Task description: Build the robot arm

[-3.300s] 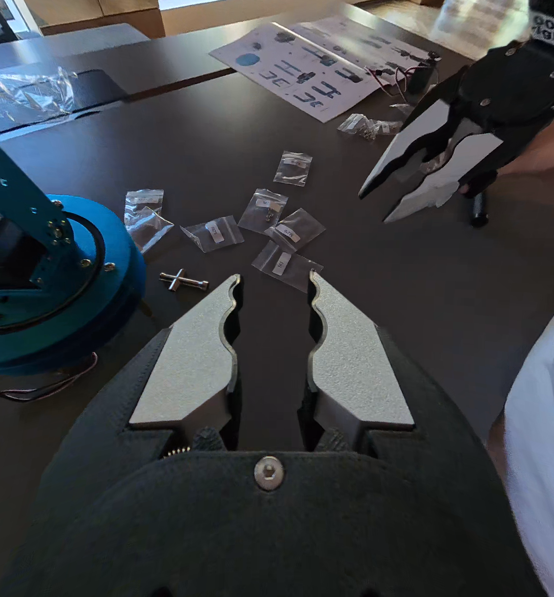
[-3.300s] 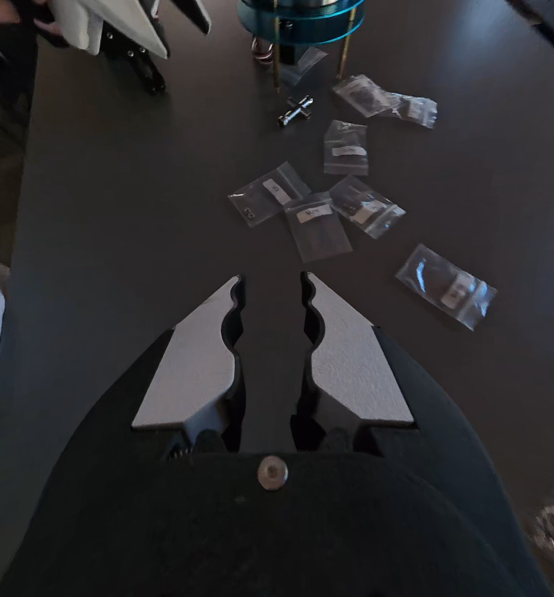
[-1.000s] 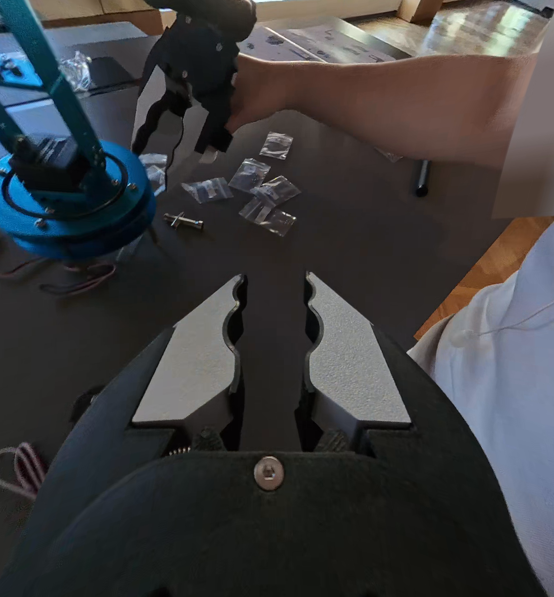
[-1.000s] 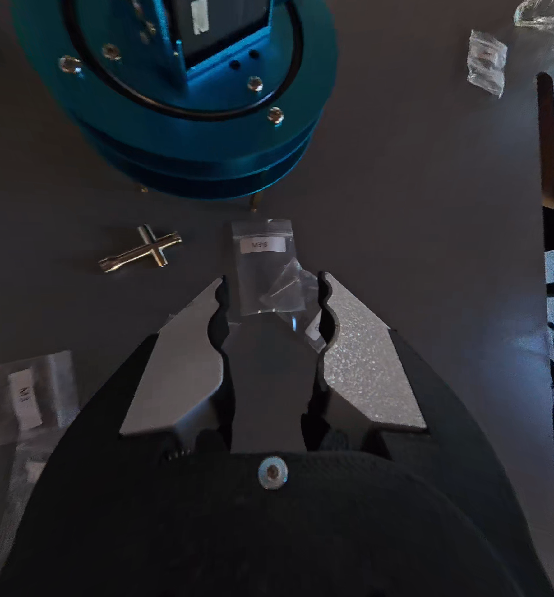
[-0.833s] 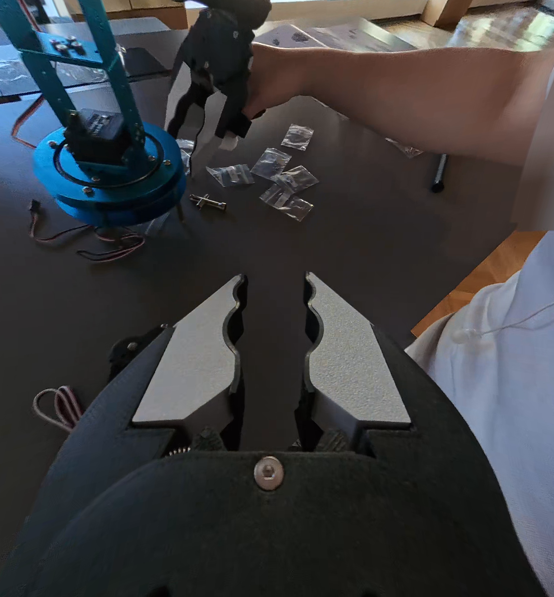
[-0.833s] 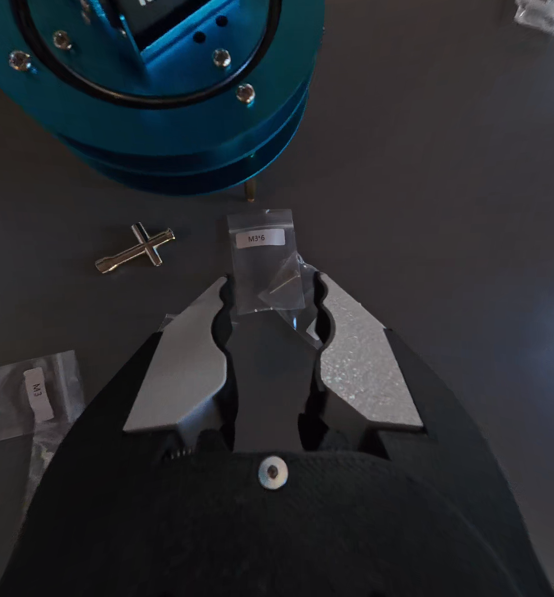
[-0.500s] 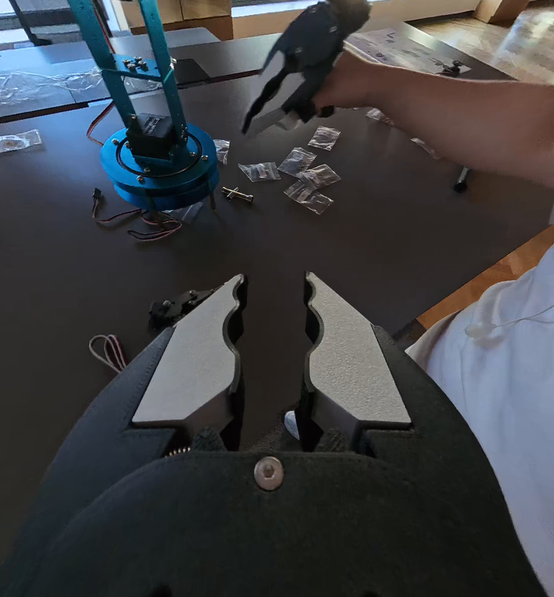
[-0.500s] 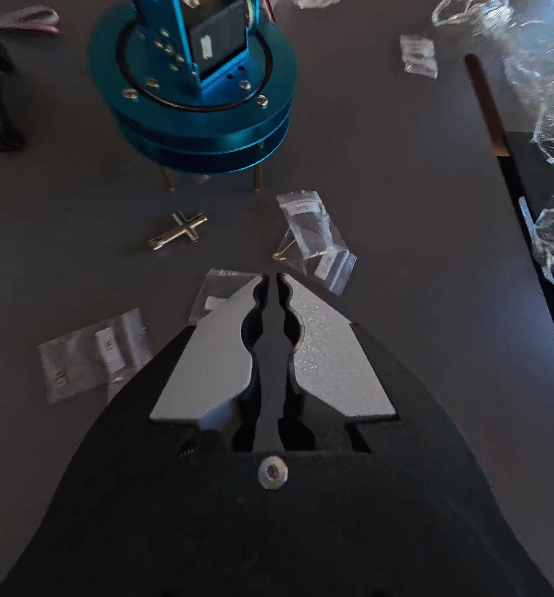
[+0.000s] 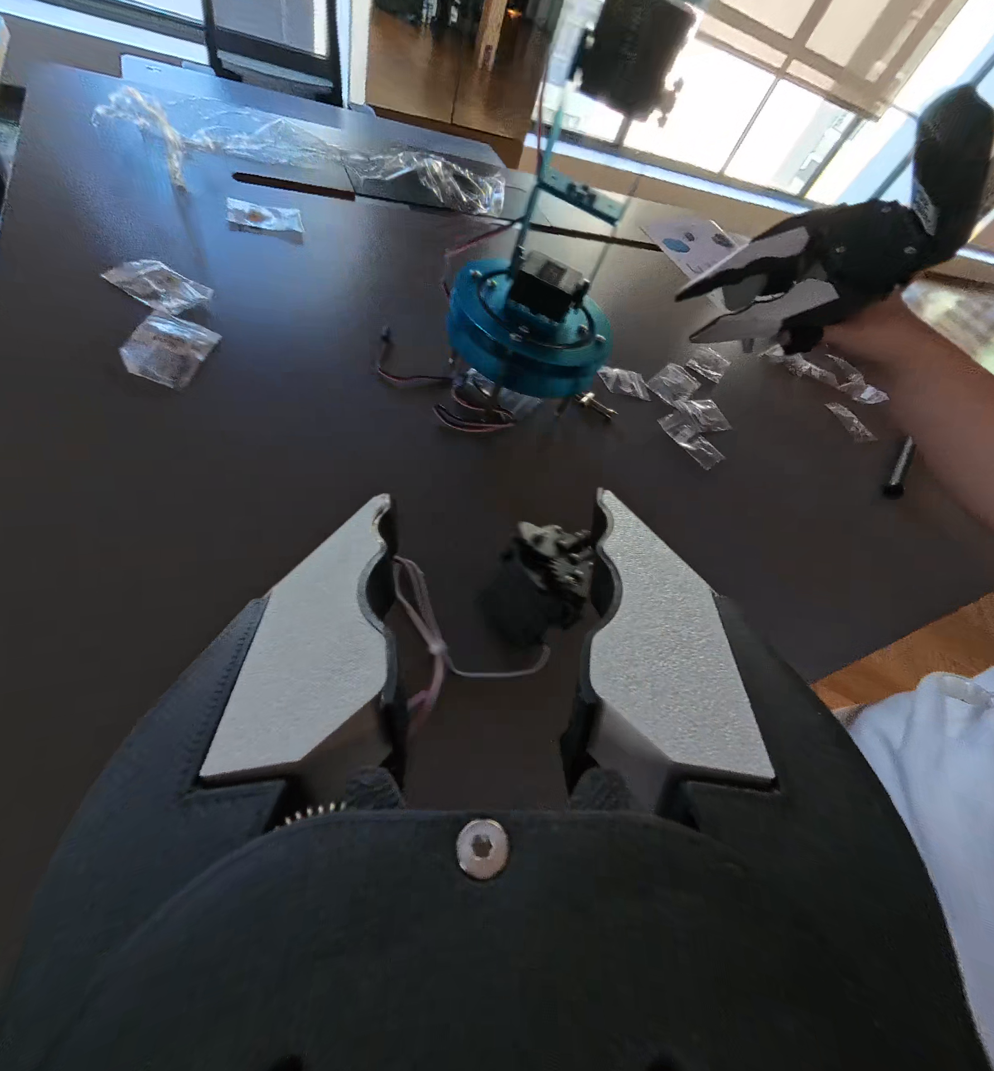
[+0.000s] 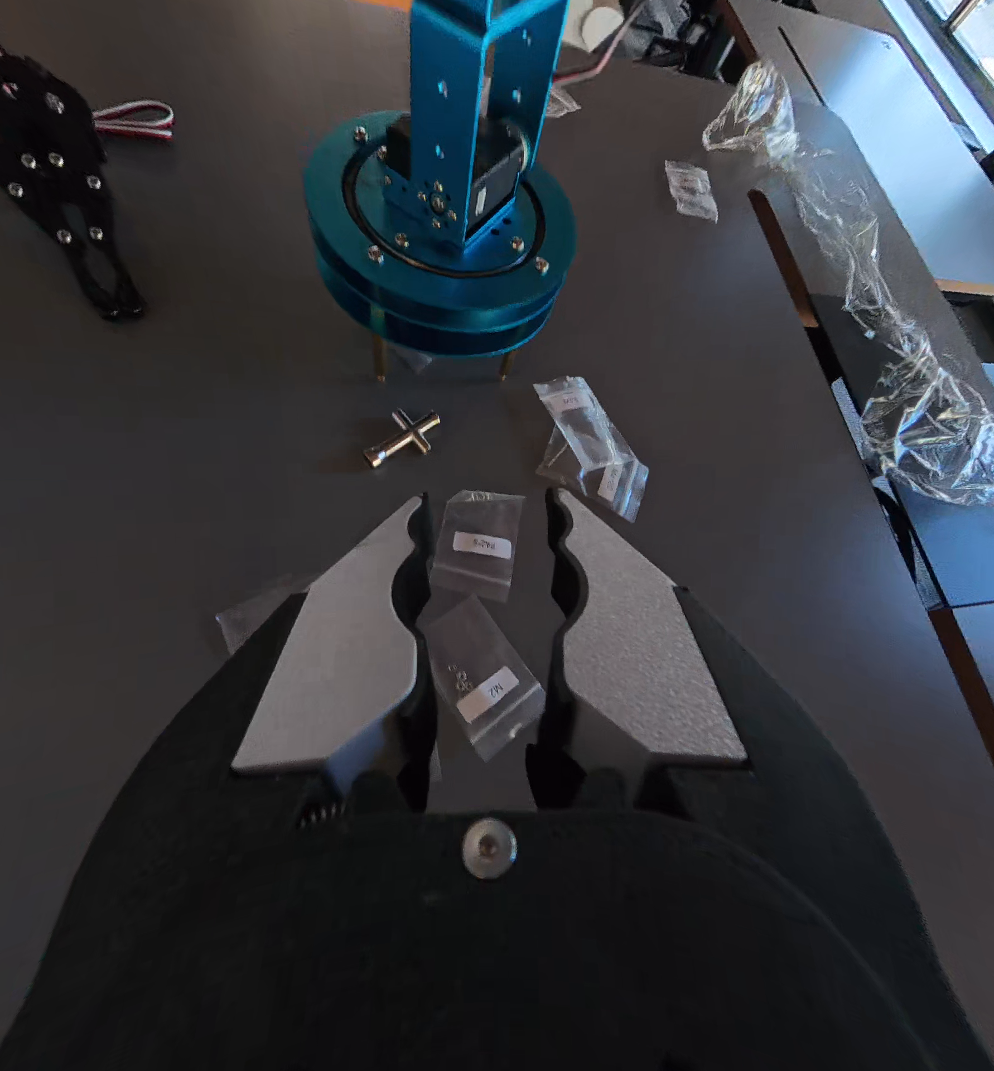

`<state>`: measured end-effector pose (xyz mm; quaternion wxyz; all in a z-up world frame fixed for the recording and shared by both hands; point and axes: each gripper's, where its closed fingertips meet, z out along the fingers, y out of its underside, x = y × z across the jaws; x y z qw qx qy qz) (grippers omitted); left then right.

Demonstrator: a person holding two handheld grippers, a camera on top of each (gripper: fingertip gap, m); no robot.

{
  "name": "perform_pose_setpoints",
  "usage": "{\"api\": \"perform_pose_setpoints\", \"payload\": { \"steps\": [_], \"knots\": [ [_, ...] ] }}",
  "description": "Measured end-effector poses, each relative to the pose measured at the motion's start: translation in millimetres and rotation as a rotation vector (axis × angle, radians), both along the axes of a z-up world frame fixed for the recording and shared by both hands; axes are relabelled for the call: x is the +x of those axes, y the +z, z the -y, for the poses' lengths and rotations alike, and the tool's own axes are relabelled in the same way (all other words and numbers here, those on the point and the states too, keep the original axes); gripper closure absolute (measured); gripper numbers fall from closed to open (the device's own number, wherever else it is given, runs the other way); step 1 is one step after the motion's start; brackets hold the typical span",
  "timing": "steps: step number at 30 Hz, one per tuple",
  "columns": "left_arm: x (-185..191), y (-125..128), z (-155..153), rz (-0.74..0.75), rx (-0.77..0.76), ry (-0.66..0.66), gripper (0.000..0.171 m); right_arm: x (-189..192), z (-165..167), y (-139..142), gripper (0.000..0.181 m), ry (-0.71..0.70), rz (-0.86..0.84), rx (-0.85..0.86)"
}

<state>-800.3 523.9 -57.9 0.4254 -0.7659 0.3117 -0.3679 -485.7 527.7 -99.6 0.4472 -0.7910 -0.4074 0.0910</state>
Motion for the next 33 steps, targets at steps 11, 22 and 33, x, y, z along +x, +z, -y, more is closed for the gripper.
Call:
{"api": "perform_pose_setpoints", "payload": {
  "steps": [11, 22, 33],
  "knots": [
    [-75, 8, -169, 0.013, 0.135, -0.257, 0.164, -70, 28, 31, 0.158, -0.538, -0.14, 0.203],
    [-262, 38, -210, -0.118, 0.306, 0.252, 0.128, -216, 38, 42, 0.147, -0.356, -0.149, 0.219],
    [-530, -9, -91, -0.285, 0.092, 0.584, 0.165, -440, -50, 51, 0.156, 0.004, -0.268, 0.257]
  ]
}}
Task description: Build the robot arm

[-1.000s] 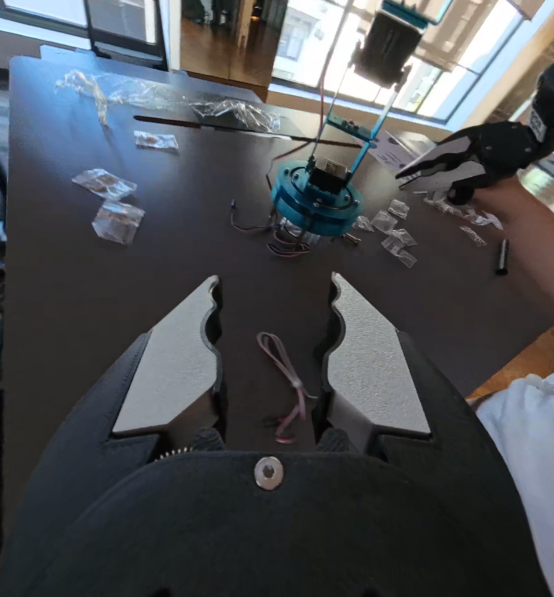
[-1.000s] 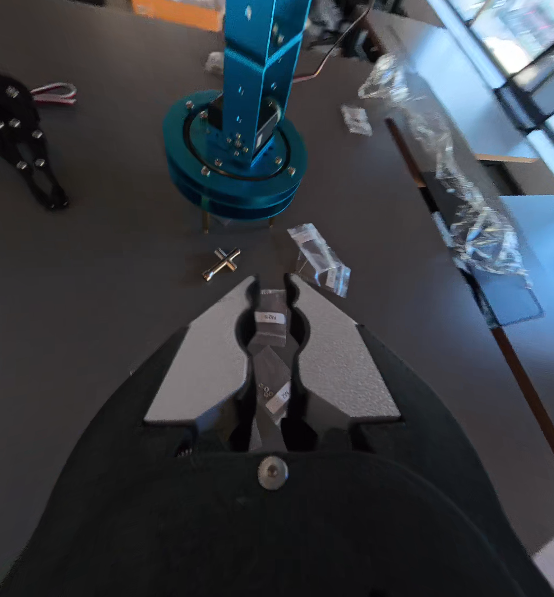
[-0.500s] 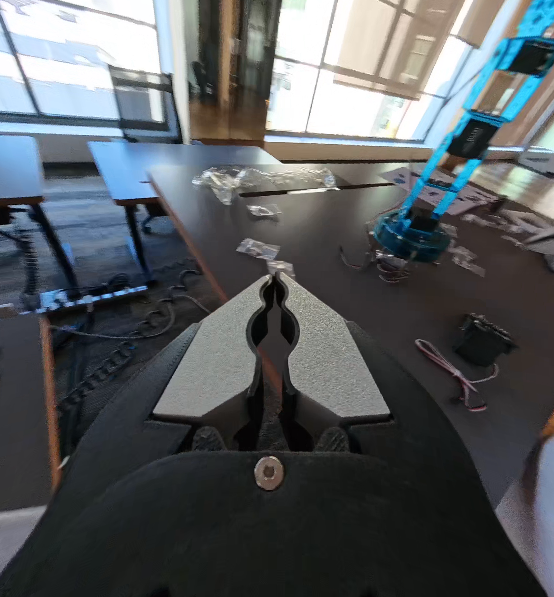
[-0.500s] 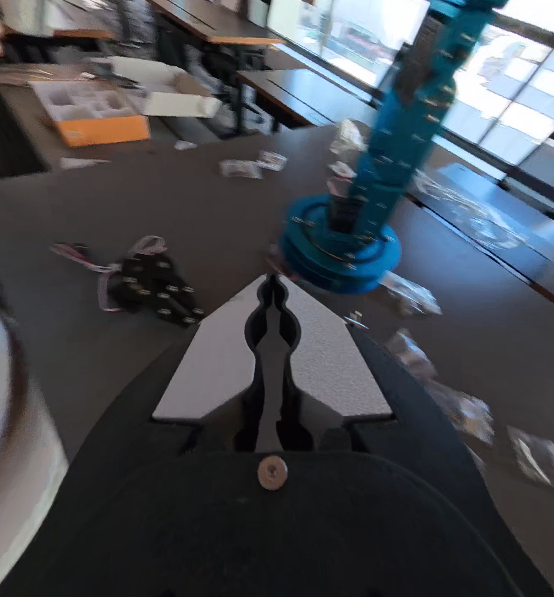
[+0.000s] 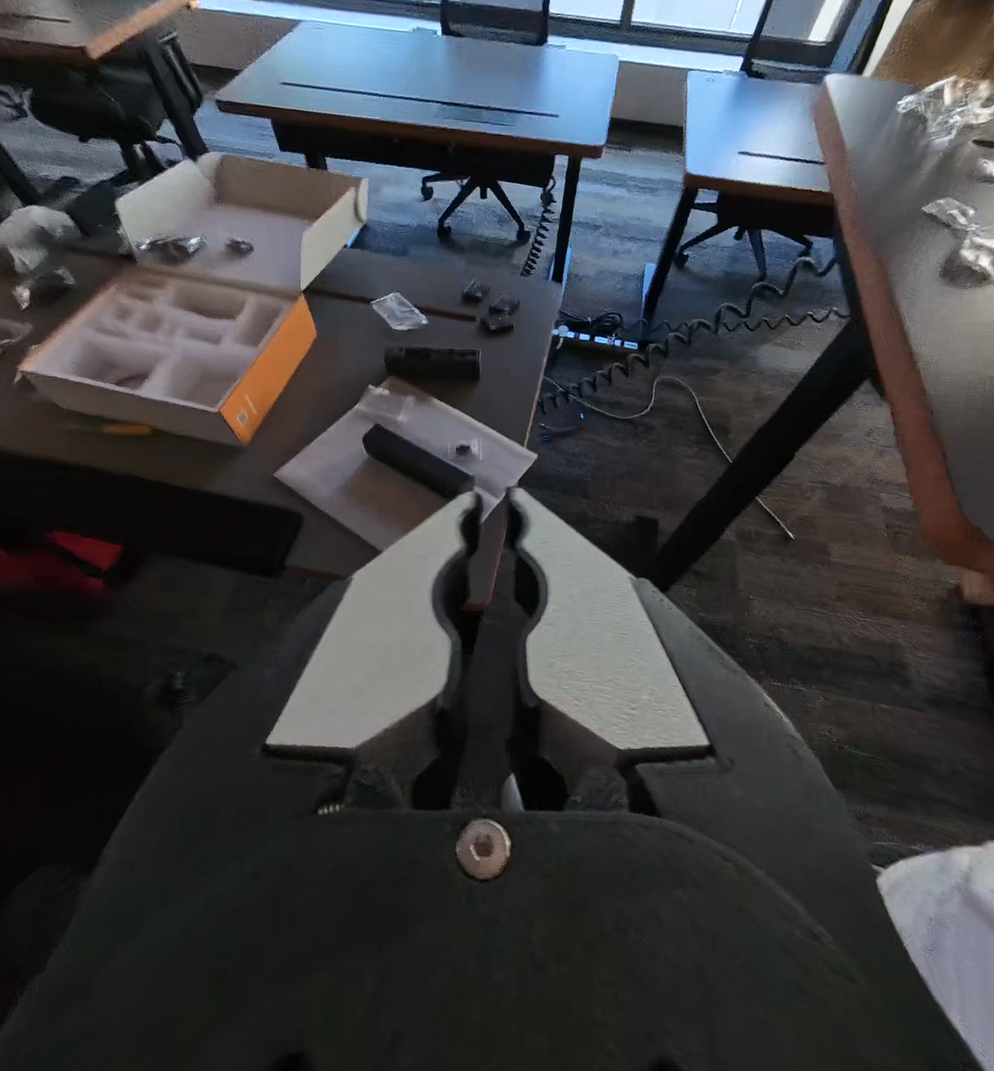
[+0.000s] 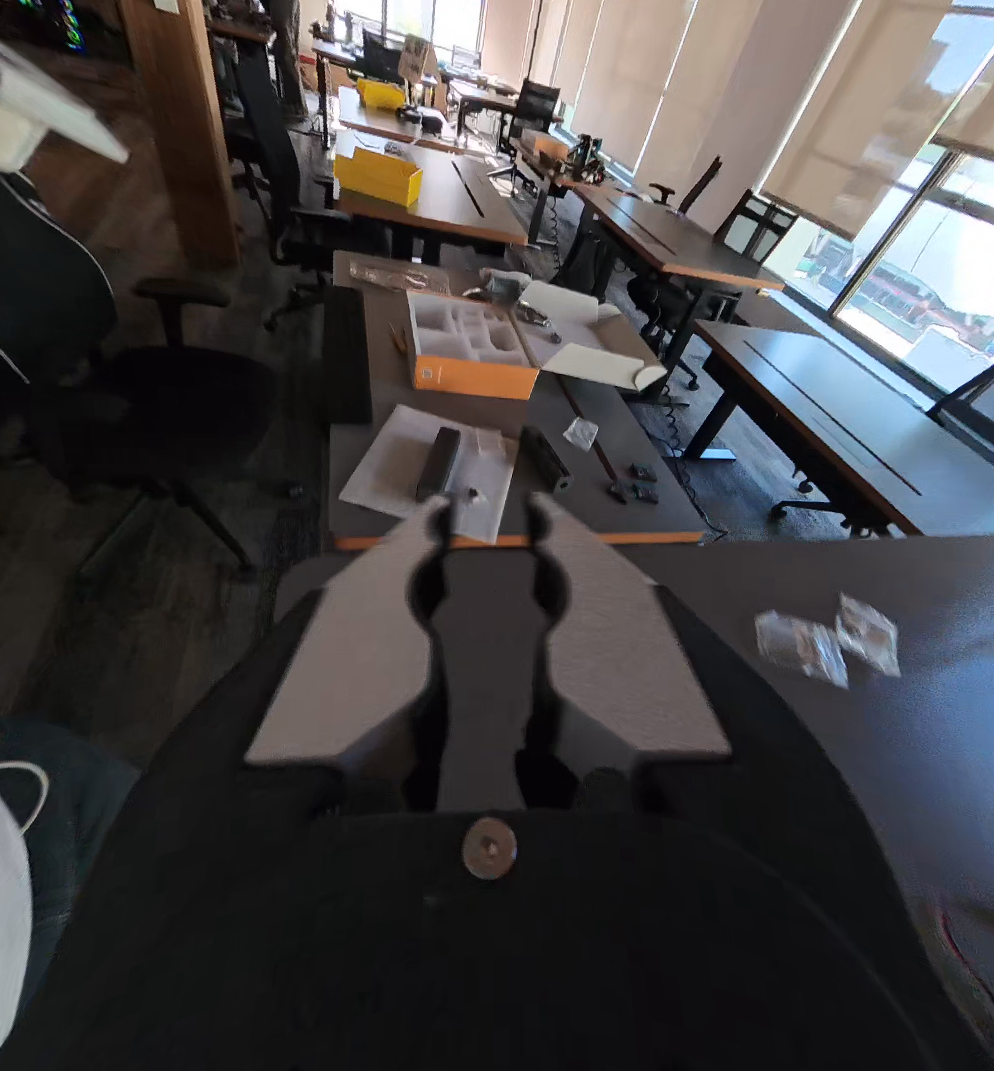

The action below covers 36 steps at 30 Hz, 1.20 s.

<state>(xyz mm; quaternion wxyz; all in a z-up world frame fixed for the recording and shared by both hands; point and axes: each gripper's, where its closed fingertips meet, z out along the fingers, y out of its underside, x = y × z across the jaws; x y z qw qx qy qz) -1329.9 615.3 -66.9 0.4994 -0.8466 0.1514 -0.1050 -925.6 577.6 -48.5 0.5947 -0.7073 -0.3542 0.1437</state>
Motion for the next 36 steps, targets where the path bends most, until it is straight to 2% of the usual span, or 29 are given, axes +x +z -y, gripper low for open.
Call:
{"api": "perform_pose_setpoints", "payload": {
  "steps": [1, 2, 3, 6, 7, 8, 9, 11, 13, 15, 17, 19, 20, 22, 25, 27, 29, 31, 33, 34, 36],
  "knots": [
    [-19, -3, 4, -0.006, 0.009, 0.019, 0.171, -19, -10, 1, 0.141, 0.006, 0.011, -0.008],
    [-39, -5, 6, -0.012, 0.02, 0.038, 0.171, -39, -16, -3, 0.151, 0.039, 0.037, -0.027],
    [-59, -5, 8, -0.015, 0.026, 0.046, 0.171, -58, -21, -6, 0.181, 0.072, 0.066, -0.028],
    [-132, -6, 4, -0.051, 0.015, 0.063, 0.171, -113, -51, -4, 0.181, 0.043, 0.039, -0.02],
    [-159, -5, 1, -0.062, 0.018, 0.068, 0.162, -134, -63, -3, 0.171, 0.018, -0.005, -0.045],
    [-185, -5, -3, -0.062, 0.02, 0.065, 0.143, -157, -75, -4, 0.154, 0.007, -0.058, -0.068],
    [-209, -6, -7, -0.063, 0.016, 0.051, 0.132, -182, -87, -9, 0.148, 0.007, -0.101, -0.086],
    [-261, -16, -14, -0.072, -0.033, 0.053, 0.132, -228, -125, -35, 0.148, -0.047, -0.144, -0.131],
    [-297, -21, -19, -0.02, -0.095, 0.045, 0.139, -275, -165, -86, 0.148, -0.086, -0.151, -0.233],
    [-313, -16, -26, 0.053, -0.09, -0.028, 0.171, -317, -192, -149, 0.147, -0.076, -0.092, -0.33],
    [-340, -14, -45, 0.066, -0.053, -0.004, 0.171, -342, -214, -204, 0.148, -0.117, 0.001, -0.363],
    [-363, -17, -70, 0.082, -0.018, 0.017, 0.171, -362, -231, -242, 0.148, -0.144, 0.04, -0.386],
    [-373, -21, -84, 0.099, -0.012, 0.03, 0.166, -372, -239, -257, 0.148, -0.151, 0.052, -0.403],
    [-385, -30, -114, 0.145, -0.029, 0.047, 0.137, -388, -254, -285, 0.144, -0.15, 0.101, -0.434],
    [-393, -40, -160, 0.146, -0.037, 0.017, 0.119, -407, -285, -318, 0.141, -0.131, 0.194, -0.421],
    [-404, -42, -194, 0.088, -0.03, 0.025, 0.118, -420, -305, -338, 0.137, -0.103, 0.217, -0.44],
    [-409, -39, -228, 0.091, -0.042, 0.021, 0.119, -431, -321, -357, 0.137, -0.077, 0.242, -0.484],
    [-404, -33, -257, 0.104, -0.043, -0.041, 0.131, -442, -338, -365, 0.137, -0.054, 0.244, -0.5],
    [-409, -36, -289, 0.055, -0.045, -0.067, 0.163, -450, -354, -371, 0.138, -0.017, 0.267, -0.502],
    [-411, -37, -306, 0.044, -0.049, -0.071, 0.171, -451, -362, -372, 0.141, -0.009, 0.286, -0.5],
    [-408, -36, -344, 0.073, -0.051, -0.105, 0.171, -447, -381, -373, 0.146, -0.026, 0.308, -0.482]
  ]
}}
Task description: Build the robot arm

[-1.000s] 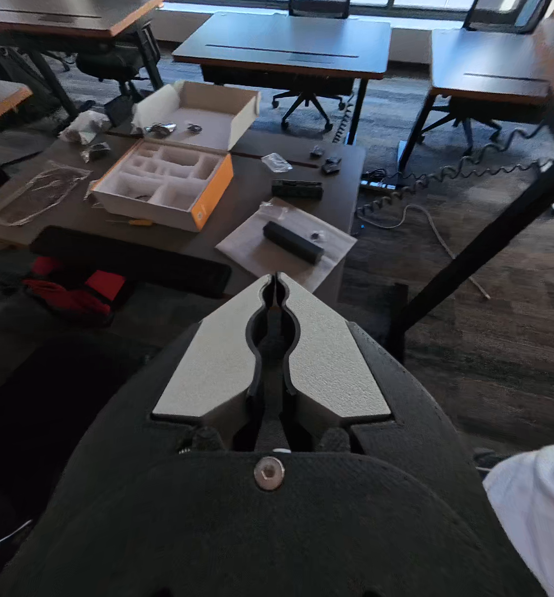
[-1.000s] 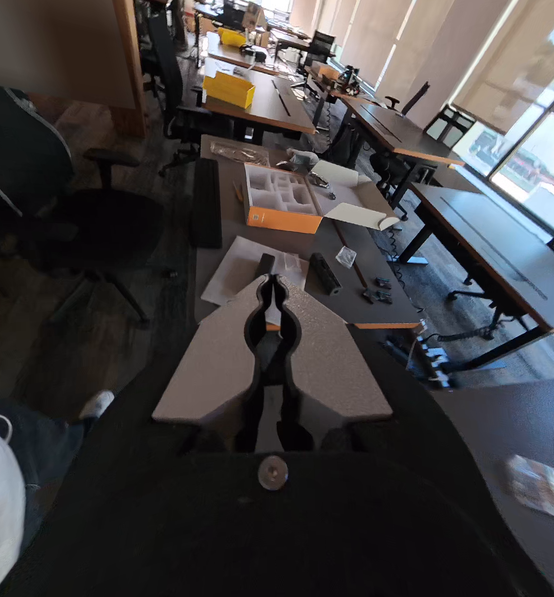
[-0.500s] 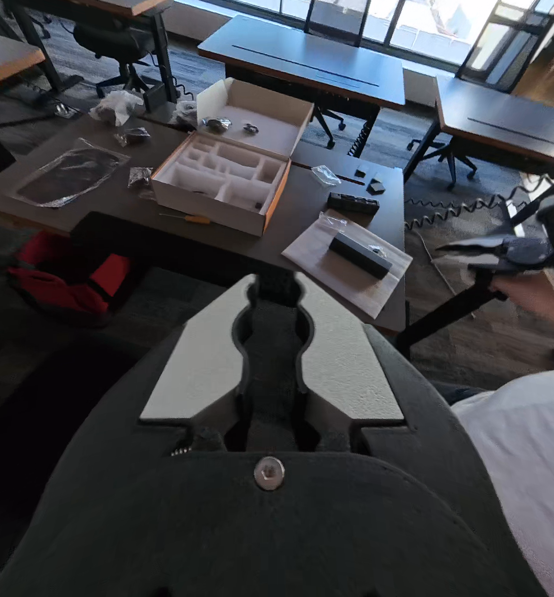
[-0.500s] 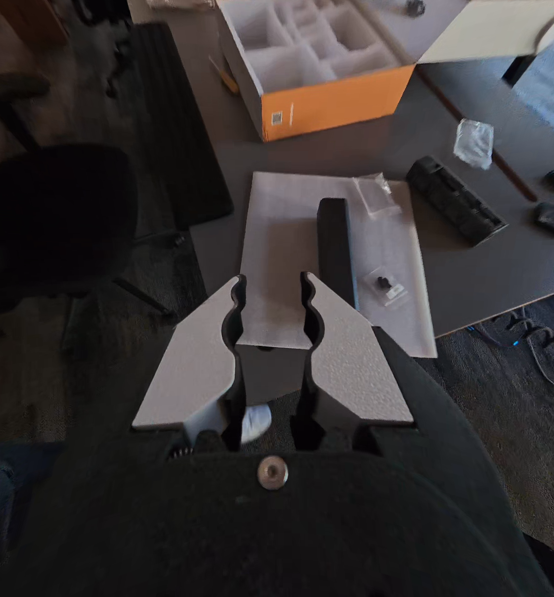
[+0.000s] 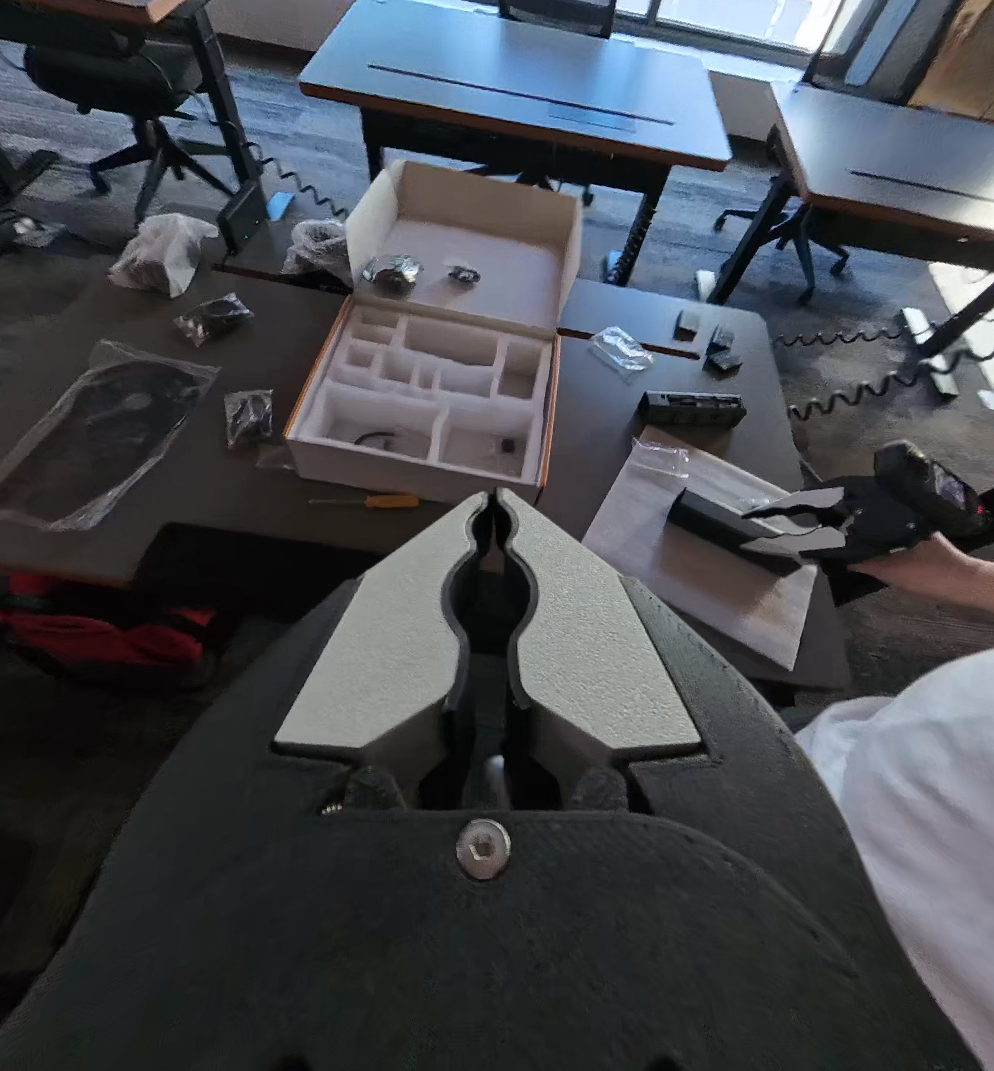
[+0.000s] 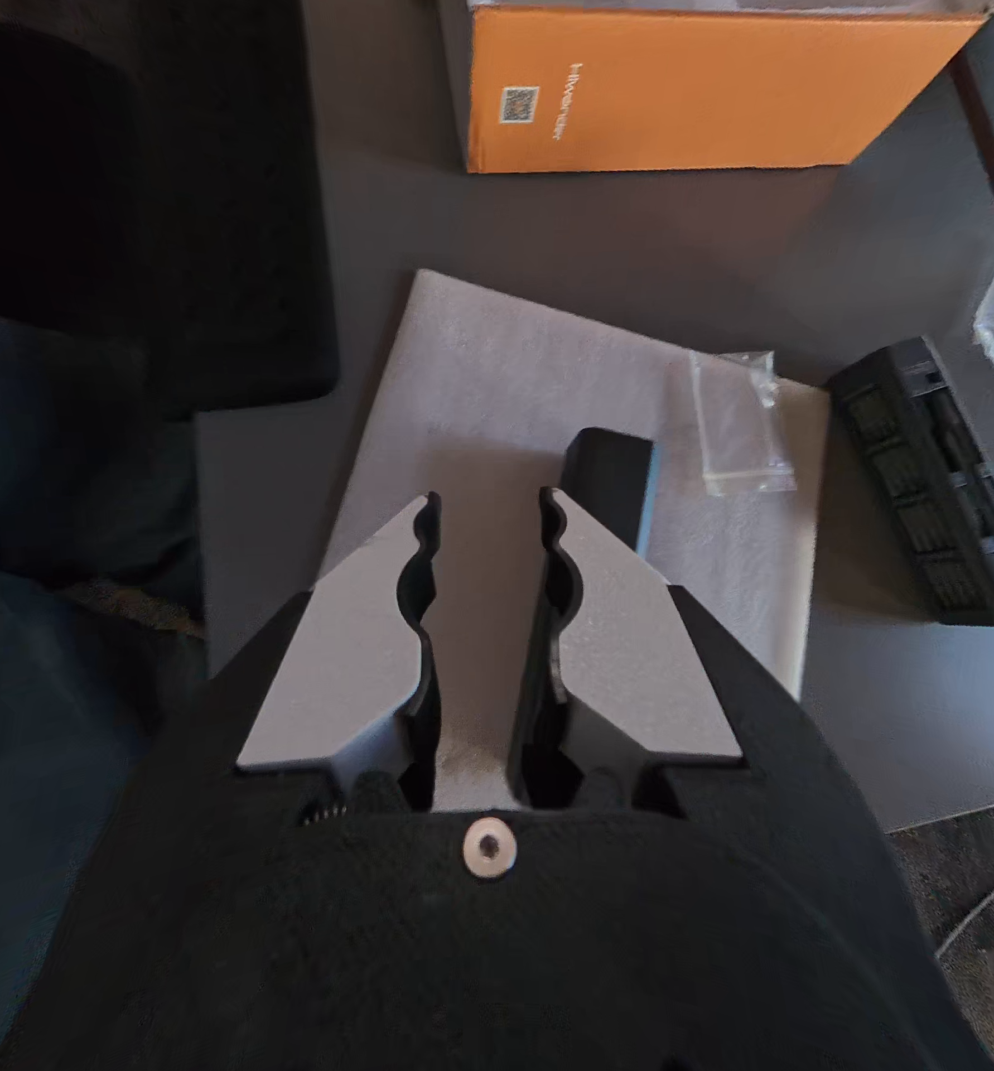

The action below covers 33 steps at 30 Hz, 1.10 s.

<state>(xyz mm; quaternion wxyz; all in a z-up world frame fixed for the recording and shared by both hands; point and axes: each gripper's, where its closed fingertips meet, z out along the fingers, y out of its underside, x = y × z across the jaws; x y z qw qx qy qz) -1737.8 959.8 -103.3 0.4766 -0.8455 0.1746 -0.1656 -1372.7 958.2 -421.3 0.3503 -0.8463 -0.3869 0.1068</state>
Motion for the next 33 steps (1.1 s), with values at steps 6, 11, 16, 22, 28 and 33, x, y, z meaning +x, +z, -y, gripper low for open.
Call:
{"api": "perform_pose_setpoints", "payload": {
  "steps": [6, 11, 16, 22, 28, 33],
  "knots": [
    [-20, -30, -140, -0.037, -0.03, -0.154, 0.147, 12, -51, 8, 0.178, -0.224, -0.091, 0.018],
    [-44, -103, -276, -0.082, -0.067, -0.374, 0.144, 14, -77, 8, 0.181, -0.533, -0.05, 0.055],
    [-76, -185, -394, -0.195, -0.136, -0.556, 0.145, -11, -64, -2, 0.179, -0.913, 0.04, -0.036],
    [-98, -236, -463, -0.135, -0.154, -0.621, 0.142, -62, -59, 0, 0.167, -1.014, 0.093, -0.14],
    [-109, -260, -481, -0.101, -0.19, -0.645, 0.143, -120, -116, 16, 0.154, -0.924, 0.059, -0.129],
    [-136, -311, -479, -0.187, -0.295, -0.708, 0.126, -156, -157, 10, 0.152, -0.813, 0.059, -0.151]
  ]
}}
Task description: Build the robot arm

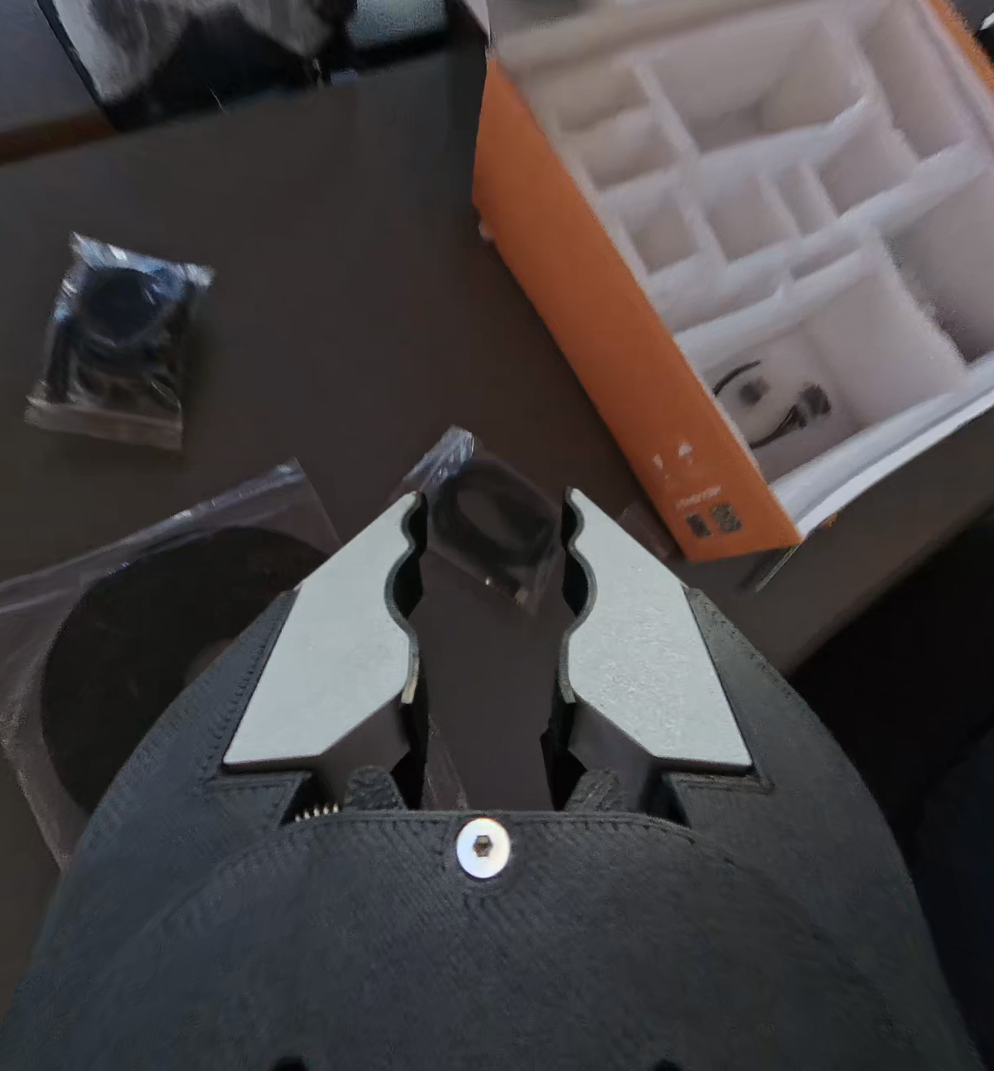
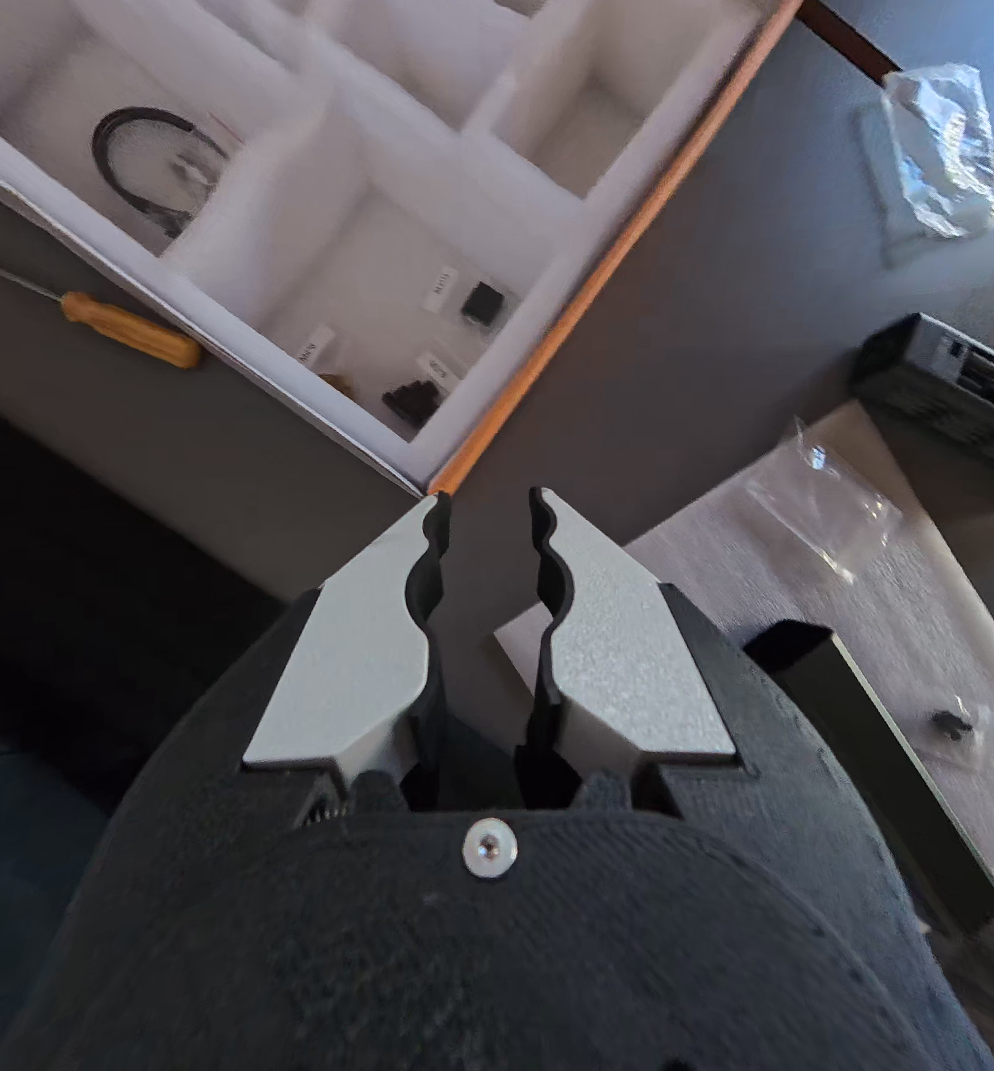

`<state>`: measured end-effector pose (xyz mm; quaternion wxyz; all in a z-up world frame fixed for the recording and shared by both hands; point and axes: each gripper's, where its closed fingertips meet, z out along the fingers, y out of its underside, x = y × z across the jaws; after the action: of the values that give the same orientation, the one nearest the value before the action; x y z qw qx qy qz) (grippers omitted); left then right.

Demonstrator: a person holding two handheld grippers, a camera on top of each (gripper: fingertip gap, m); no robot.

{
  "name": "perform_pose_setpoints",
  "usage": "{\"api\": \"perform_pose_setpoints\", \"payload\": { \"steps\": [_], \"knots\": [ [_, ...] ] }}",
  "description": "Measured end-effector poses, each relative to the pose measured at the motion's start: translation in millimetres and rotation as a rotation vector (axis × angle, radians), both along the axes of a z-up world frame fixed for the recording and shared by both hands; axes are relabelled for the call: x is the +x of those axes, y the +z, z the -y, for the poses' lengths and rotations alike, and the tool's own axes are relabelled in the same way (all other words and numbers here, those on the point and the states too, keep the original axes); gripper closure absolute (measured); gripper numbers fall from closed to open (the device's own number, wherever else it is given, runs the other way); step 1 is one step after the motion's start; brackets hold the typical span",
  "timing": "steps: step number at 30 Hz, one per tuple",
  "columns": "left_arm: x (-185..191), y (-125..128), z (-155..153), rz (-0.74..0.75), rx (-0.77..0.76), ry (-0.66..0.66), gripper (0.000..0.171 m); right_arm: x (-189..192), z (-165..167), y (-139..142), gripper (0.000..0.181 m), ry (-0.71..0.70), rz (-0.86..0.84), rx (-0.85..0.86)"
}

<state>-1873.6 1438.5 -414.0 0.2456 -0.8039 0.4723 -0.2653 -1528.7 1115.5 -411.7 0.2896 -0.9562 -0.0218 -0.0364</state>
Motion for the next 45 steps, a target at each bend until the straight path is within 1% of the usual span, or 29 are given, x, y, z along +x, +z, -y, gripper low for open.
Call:
{"api": "perform_pose_setpoints", "payload": {
  "steps": [3, 5, 7, 8, 10, 12, 13, 15, 16, 17, 18, 20, 22, 24, 26, 27, 29, 31, 32, 33, 35, 37, 38, 40, 42, 44, 45],
  "knots": [
    [-6, -30, 5, -0.044, -0.003, -0.067, 0.12, -9, -1, -5, 0.153, 0.043, 0.017, -0.045],
    [-3, -50, 12, -0.08, -0.053, -0.091, 0.111, -10, 4, -6, 0.152, 0.051, 0.021, -0.072],
    [5, -64, 18, -0.091, -0.095, -0.074, 0.109, -9, 9, -7, 0.152, 0.049, 0.028, -0.098],
    [12, -67, 19, -0.08, -0.092, -0.051, 0.108, -7, 11, -7, 0.152, 0.045, 0.031, -0.11],
    [24, -75, 23, -0.075, -0.057, -0.042, 0.103, -4, 13, -8, 0.152, 0.031, 0.034, -0.127],
    [24, -90, 23, -0.147, 0.011, -0.048, 0.094, -2, 12, -7, 0.151, 0.02, 0.035, -0.138],
    [24, -95, 24, -0.173, 0.033, -0.06, 0.094, -1, 12, -6, 0.151, 0.017, 0.039, -0.141],
    [18, -104, 21, -0.227, 0.067, -0.08, 0.098, -2, 8, -4, 0.151, 0.02, 0.043, -0.14],
    [15, -106, 17, -0.24, 0.077, -0.085, 0.096, -2, 7, -3, 0.151, 0.024, 0.047, -0.139],
    [12, -106, 13, -0.238, 0.074, -0.08, 0.097, -3, 5, -2, 0.151, 0.029, 0.049, -0.137],
    [8, -105, 7, -0.235, 0.067, -0.067, 0.101, -5, 3, 0, 0.151, 0.033, 0.047, -0.134],
    [0, -103, -4, -0.233, 0.048, -0.043, 0.103, -13, -8, 7, 0.151, 0.058, 0.035, -0.1],
    [-5, -96, -8, -0.208, 0.003, -0.039, 0.101, -29, -34, 20, 0.152, 0.124, 0.018, -0.032],
    [-7, -84, -9, -0.171, -0.014, -0.019, 0.103, -51, -64, 27, 0.151, 0.205, -0.037, 0.011],
    [-8, -73, -7, -0.148, -0.028, 0.004, 0.106, -67, -90, 23, 0.152, 0.263, -0.09, 0.014],
    [-7, -68, -4, -0.136, -0.036, 0.012, 0.107, -70, -99, 17, 0.152, 0.283, -0.108, -0.006],
    [-5, -59, 3, -0.117, -0.041, 0.022, 0.109, -66, -108, -3, 0.152, 0.29, -0.111, -0.068],
    [-2, -50, 11, -0.103, -0.04, 0.025, 0.111, -63, -110, -26, 0.152, 0.269, -0.172, -0.151],
    [1, -46, 16, -0.097, -0.04, 0.024, 0.112, -66, -112, -31, 0.152, 0.265, -0.214, -0.175],
    [3, -42, 20, -0.094, -0.04, 0.021, 0.113, -70, -119, -30, 0.152, 0.266, -0.244, -0.162],
    [8, -36, 28, -0.094, -0.034, 0.006, 0.113, -81, -141, -15, 0.155, 0.276, -0.286, -0.065],
    [13, -32, 34, -0.098, -0.022, -0.014, 0.114, -95, -161, -8, 0.159, 0.25, -0.33, -0.057],
    [15, -30, 36, -0.098, -0.018, -0.022, 0.114, -101, -168, -12, 0.159, 0.221, -0.345, -0.092],
    [22, -27, 40, -0.083, -0.022, -0.03, 0.114, -117, -170, -34, 0.155, 0.147, -0.378, -0.255],
    [31, -24, 43, -0.06, -0.032, -0.033, 0.114, -137, -163, -58, 0.142, 0.076, -0.422, -0.429],
    [40, -19, 46, -0.028, -0.046, -0.036, 0.114, -151, -165, -72, 0.137, 0.009, -0.432, -0.463],
    [44, -17, 48, -0.012, -0.051, -0.038, 0.114, -152, -167, -78, 0.132, -0.015, -0.393, -0.461]
  ]
}}
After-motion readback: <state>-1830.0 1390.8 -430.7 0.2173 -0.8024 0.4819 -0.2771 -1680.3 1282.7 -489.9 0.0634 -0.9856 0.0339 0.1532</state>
